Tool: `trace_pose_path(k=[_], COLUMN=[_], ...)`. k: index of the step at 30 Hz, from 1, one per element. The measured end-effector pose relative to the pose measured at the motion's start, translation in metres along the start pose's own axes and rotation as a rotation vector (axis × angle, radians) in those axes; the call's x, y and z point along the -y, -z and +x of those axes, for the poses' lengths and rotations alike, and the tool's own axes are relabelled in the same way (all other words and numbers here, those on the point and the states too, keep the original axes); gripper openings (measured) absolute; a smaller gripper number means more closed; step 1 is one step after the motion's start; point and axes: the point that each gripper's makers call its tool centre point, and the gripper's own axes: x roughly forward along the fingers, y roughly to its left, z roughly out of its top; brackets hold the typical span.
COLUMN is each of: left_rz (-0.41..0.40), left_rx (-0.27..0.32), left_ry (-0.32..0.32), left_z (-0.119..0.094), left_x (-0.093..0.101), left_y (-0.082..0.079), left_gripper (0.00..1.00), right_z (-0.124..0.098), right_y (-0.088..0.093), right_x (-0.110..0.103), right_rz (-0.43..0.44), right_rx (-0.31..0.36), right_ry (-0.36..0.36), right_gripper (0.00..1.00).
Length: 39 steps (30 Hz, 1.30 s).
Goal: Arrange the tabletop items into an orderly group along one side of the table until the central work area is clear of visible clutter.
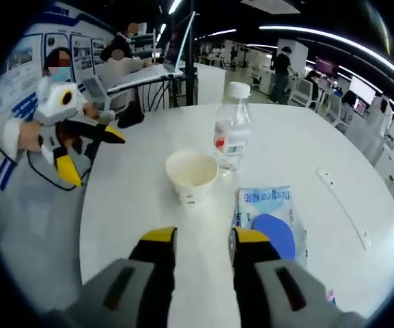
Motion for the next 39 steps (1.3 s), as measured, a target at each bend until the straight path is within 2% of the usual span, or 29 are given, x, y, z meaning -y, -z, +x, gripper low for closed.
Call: trace_pose_path(k=[6, 8, 18, 27, 32, 34, 39], left_rz=[0.005, 0.014, 0.133, 0.211, 0.242, 0.254, 0.267], left_rx=[-0.002, 0.003, 0.031, 0.029, 0.008, -0.016, -0.030], left_ry=[0.008, 0.017, 0.091, 0.162, 0.193, 0.197, 0.217], left_z=[0.004, 0.008, 0.041, 0.081, 0.101, 0.109, 0.122], left_x=[-0.003, -0.001, 0.018, 0.035, 0.045, 0.048, 0.057], left_y=[-0.003, -0.010, -0.065, -0.104, -0.113, -0.113, -0.120], left_gripper=[0.79, 0.79, 0.79, 0.79, 0.78, 0.77, 0.77], right_z=[-0.006, -0.009, -0.026, -0.047, -0.061, -0.065, -0.070], right_y=[0.000, 0.001, 0.015, 0.034, 0.049, 0.057, 0.073], right_x=[0.005, 0.009, 0.026, 0.044, 0.055, 0.061, 0.067], right_rz=[0.011, 0.022, 0.106, 0.185, 0.224, 0.262, 0.333], right_rx=[0.010, 0.013, 0.033, 0.050, 0.053, 0.057, 0.055], right_ry=[0.005, 0.012, 0.048, 0.096, 0.126, 0.141, 0.164], right_gripper=[0.30, 0.30, 0.30, 0.30, 0.31, 0.31, 0.31])
